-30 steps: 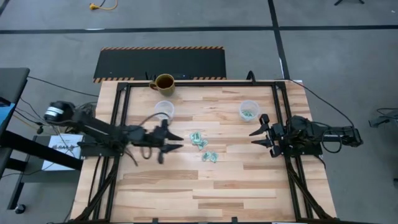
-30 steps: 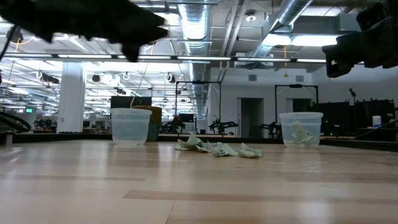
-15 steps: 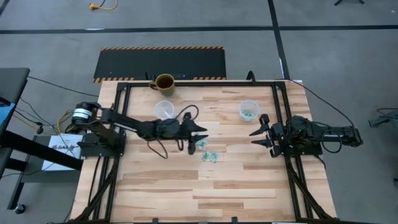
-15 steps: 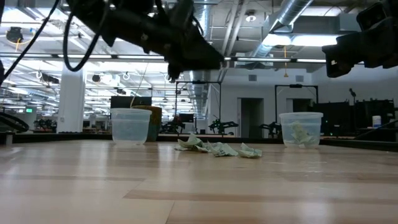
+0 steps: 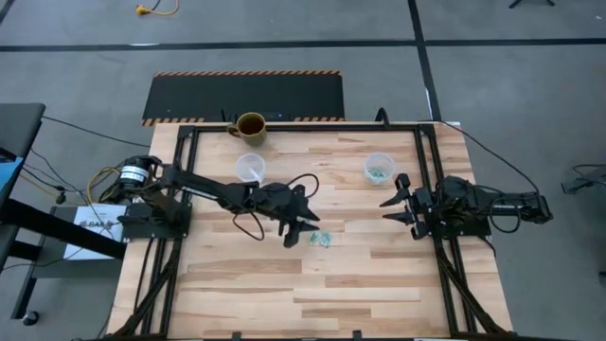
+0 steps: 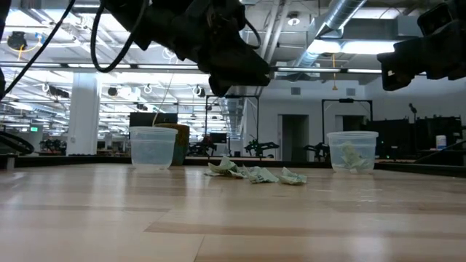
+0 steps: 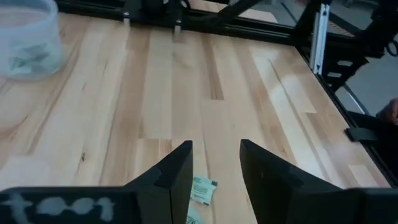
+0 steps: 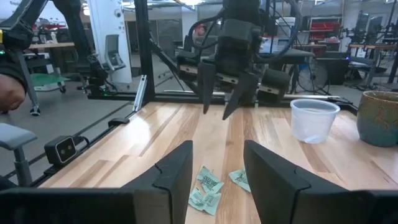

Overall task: Pick and place items into bin
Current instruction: Put the stevia packet into the left transparent bin

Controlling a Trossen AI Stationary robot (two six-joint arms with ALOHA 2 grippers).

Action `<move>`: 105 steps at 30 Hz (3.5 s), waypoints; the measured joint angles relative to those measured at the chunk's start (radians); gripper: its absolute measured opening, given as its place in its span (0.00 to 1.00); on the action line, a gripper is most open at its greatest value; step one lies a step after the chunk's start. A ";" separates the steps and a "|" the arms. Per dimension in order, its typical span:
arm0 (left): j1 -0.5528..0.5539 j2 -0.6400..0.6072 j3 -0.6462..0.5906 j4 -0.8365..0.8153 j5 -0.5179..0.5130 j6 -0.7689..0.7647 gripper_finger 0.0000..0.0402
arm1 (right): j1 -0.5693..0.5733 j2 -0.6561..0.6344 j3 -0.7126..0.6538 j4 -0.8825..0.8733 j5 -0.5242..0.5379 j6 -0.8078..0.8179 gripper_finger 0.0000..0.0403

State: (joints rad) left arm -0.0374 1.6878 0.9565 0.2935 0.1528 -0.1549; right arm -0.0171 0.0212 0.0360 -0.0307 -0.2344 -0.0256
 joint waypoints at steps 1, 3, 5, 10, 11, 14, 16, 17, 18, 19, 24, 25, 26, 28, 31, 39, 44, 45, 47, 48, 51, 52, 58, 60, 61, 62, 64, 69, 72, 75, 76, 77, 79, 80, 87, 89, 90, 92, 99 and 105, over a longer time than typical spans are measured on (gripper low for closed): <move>0.003 0.004 0.000 -0.001 0.000 -0.011 0.30 | 0.000 0.000 0.000 0.000 0.000 0.000 0.34; 0.004 0.030 0.015 -0.008 0.000 -0.029 0.30 | 0.000 0.000 0.000 0.000 0.000 0.000 0.34; 0.003 0.069 0.046 -0.042 0.030 -0.034 0.30 | 0.000 0.000 0.000 -0.001 0.000 0.000 0.34; -0.003 0.177 0.188 -0.170 0.107 0.030 0.30 | 0.000 -0.001 0.000 0.000 0.000 0.000 0.34; -0.003 0.199 0.216 -0.195 0.120 0.048 0.30 | 0.000 -0.001 0.000 0.000 0.000 0.000 0.35; -0.002 0.253 0.303 -0.288 0.160 0.106 0.30 | 0.000 -0.001 0.000 0.000 0.000 0.000 0.34; -0.002 0.287 0.366 -0.366 0.161 0.154 0.30 | 0.000 -0.001 0.000 0.000 0.000 0.000 0.34; -0.002 0.306 0.398 -0.414 0.158 0.177 0.30 | 0.000 -0.001 0.000 0.000 0.000 0.000 0.34; -0.002 0.327 0.431 -0.466 0.157 0.199 0.30 | 0.000 -0.001 0.000 0.000 0.000 0.000 0.33; -0.002 0.348 0.466 -0.507 0.157 0.221 0.30 | 0.000 -0.001 0.000 0.000 0.000 0.000 0.33; -0.002 0.426 0.608 -0.674 0.163 0.304 0.30 | 0.000 -0.001 0.000 0.000 0.000 0.000 0.34; -0.002 0.435 0.627 -0.698 0.167 0.315 0.30 | 0.000 -0.001 0.000 0.000 0.000 0.000 0.34; -0.002 0.443 0.644 -0.723 0.167 0.330 0.30 | 0.000 -0.001 0.000 0.000 0.000 0.000 0.33; -0.002 0.445 0.657 -0.740 0.163 0.365 0.30 | 0.000 -0.001 0.000 0.000 0.000 0.000 0.33; -0.002 0.443 0.658 -0.751 0.122 0.419 0.30 | 0.000 -0.001 0.000 0.000 0.000 0.000 0.33; 0.030 0.443 0.657 -0.807 0.055 0.558 0.30 | 0.000 -0.001 0.000 0.000 0.000 0.000 0.34; 0.021 0.443 0.657 -0.774 0.042 0.648 0.30 | 0.000 -0.001 0.000 0.000 0.000 0.000 0.33; 0.018 0.443 0.657 -0.766 0.042 0.669 0.30 | 0.000 -0.001 0.000 0.000 0.000 0.000 0.33; 0.015 0.443 0.657 -0.762 0.044 0.717 0.30 | 0.000 -0.001 0.000 0.000 0.000 0.000 0.33; 0.013 0.443 0.657 -0.763 0.047 0.743 0.30 | 0.000 -0.001 0.000 0.000 0.000 0.000 0.34; 0.010 0.443 0.657 -0.764 0.075 0.827 0.30 | 0.000 -0.001 0.000 0.000 0.000 0.000 0.34; 0.008 0.443 0.657 -0.763 0.077 0.845 0.30 | 0.000 -0.001 0.000 0.000 0.000 0.000 0.34; 0.005 0.443 0.657 -0.742 0.073 0.880 0.30 | 0.000 -0.001 0.000 0.000 0.000 0.000 0.33; 0.005 0.443 0.657 -0.743 0.069 0.865 0.30 | 0.000 -0.001 0.000 0.000 0.000 0.000 0.33; 0.003 0.451 0.658 -0.737 0.068 0.856 0.30 | 0.000 -0.001 0.000 0.000 0.000 0.000 0.33; 0.000 0.458 0.658 -0.725 0.068 0.848 0.30 | 0.000 -0.001 0.000 0.000 0.000 0.000 0.34; -0.002 0.469 0.656 -0.738 0.071 0.824 0.30 | 0.000 -0.001 -0.001 0.000 0.000 0.000 0.33; -0.002 0.492 0.665 -0.735 0.097 0.794 0.30 | 0.000 0.001 -0.001 0.001 0.000 0.000 0.33; 0.001 0.505 0.667 -0.724 0.092 0.785 0.30 | 0.000 -0.002 -0.001 0.001 0.000 0.000 0.33; 0.001 0.519 0.667 -0.720 0.102 0.775 0.30 | 0.000 -0.002 -0.001 0.001 0.000 0.000 0.33; 0.001 0.524 0.668 -0.720 0.102 0.772 0.30 | 0.000 -0.002 -0.001 0.001 0.000 0.000 0.33; 0.001 0.525 0.666 -0.731 0.104 0.766 0.30 | 0.000 -0.002 -0.001 0.001 0.000 0.000 0.33; 0.001 0.531 0.666 -0.728 0.104 0.762 0.30 | 0.000 -0.002 -0.001 0.001 0.000 0.000 0.33; 0.002 0.536 0.668 -0.715 0.104 0.758 0.30 | 0.000 -0.002 -0.001 0.001 0.000 0.000 0.33; 0.018 0.541 0.660 -0.742 0.127 0.726 0.30 | 0.000 -0.002 -0.001 0.001 0.000 0.000 0.33; 0.021 0.541 0.659 -0.751 0.127 0.716 0.30 | 0.000 -0.002 -0.001 0.001 0.000 0.000 0.33; 0.021 0.541 0.660 -0.751 0.127 0.711 0.30 | 0.000 -0.002 -0.001 0.000 0.000 0.000 0.33; 0.021 0.541 0.660 -0.752 0.127 0.709 0.30 | 0.000 -0.002 -0.001 0.001 0.000 0.000 0.33; 0.020 0.541 0.660 -0.763 0.128 0.697 0.30 | 0.000 -0.002 -0.001 0.001 0.000 0.000 0.33; 0.020 0.541 0.660 -0.761 0.127 0.714 0.19 | 0.000 -0.002 -0.001 0.001 0.000 0.000 0.33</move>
State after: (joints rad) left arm -0.0170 2.2286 1.6161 -0.4678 0.2794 0.5594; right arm -0.0171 0.0193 0.0353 -0.0299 -0.2340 -0.0254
